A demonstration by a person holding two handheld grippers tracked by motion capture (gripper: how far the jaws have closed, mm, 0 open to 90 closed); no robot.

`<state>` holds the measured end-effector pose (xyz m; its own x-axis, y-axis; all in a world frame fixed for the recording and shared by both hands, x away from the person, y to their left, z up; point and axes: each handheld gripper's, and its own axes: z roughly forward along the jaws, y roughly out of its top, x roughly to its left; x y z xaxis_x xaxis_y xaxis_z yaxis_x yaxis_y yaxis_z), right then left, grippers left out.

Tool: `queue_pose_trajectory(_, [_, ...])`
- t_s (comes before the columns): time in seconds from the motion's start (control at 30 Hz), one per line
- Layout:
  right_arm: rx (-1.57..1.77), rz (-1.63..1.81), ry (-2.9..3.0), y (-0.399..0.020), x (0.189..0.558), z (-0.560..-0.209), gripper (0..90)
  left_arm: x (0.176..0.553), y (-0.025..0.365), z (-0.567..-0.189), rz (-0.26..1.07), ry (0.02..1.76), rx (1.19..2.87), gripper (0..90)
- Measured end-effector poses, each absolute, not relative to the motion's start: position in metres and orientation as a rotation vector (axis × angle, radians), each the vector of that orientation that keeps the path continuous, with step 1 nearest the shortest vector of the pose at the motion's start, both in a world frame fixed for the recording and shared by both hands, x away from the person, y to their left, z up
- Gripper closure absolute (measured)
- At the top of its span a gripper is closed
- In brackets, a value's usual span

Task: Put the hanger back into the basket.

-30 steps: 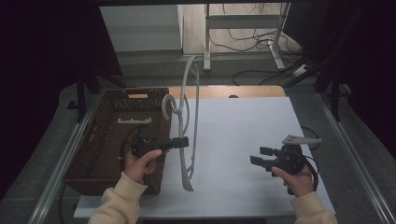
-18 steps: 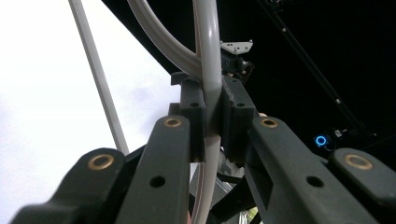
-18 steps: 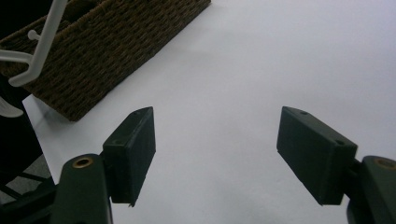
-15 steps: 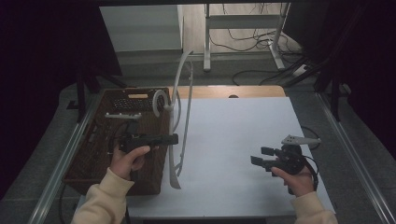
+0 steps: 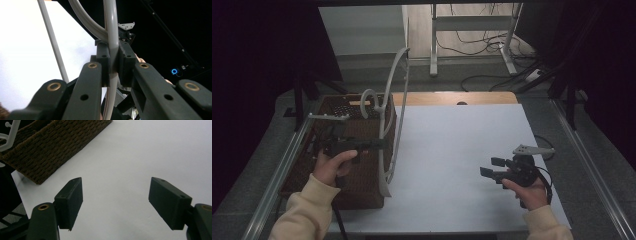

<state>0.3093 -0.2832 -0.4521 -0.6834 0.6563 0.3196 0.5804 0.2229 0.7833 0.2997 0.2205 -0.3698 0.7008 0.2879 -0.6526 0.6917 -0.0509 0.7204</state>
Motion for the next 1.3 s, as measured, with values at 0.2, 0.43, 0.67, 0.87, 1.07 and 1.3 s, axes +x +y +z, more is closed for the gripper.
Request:
queue_pose_trajectory(0.2, [1.216, 1.472, 2.398, -0.283, 0.310, -0.453, 27.6, 0.302, 0.232, -0.363, -0.376, 0.815, 1.655, 81.4])
queue_pose_trajectory(0.43, [1.213, 1.468, 2.402, -0.283, 0.310, -0.453, 27.6, 0.305, 0.246, -0.354, -0.354, 0.822, 1.673, 81.4])
queue_pose_trajectory(0.67, [1.216, 1.465, 2.403, -0.282, 0.311, -0.454, 27.6, 0.311, 0.260, -0.346, -0.339, 0.836, 1.706, 81.4])
queue_pose_trajectory(0.87, [1.214, 1.458, 2.406, -0.282, 0.311, -0.454, 27.6, 0.315, 0.272, -0.345, -0.319, 0.834, 1.734, 81.4])
queue_pose_trajectory(1.07, [1.217, 1.457, 2.407, -0.281, 0.311, -0.455, 27.5, 0.316, 0.282, -0.345, -0.311, 0.835, 1.753, 81.4])
queue_pose_trajectory(1.3, [1.221, 1.456, 2.408, -0.281, 0.311, -0.455, 27.5, 0.317, 0.298, -0.349, -0.293, 0.861, 1.784, 81.4])
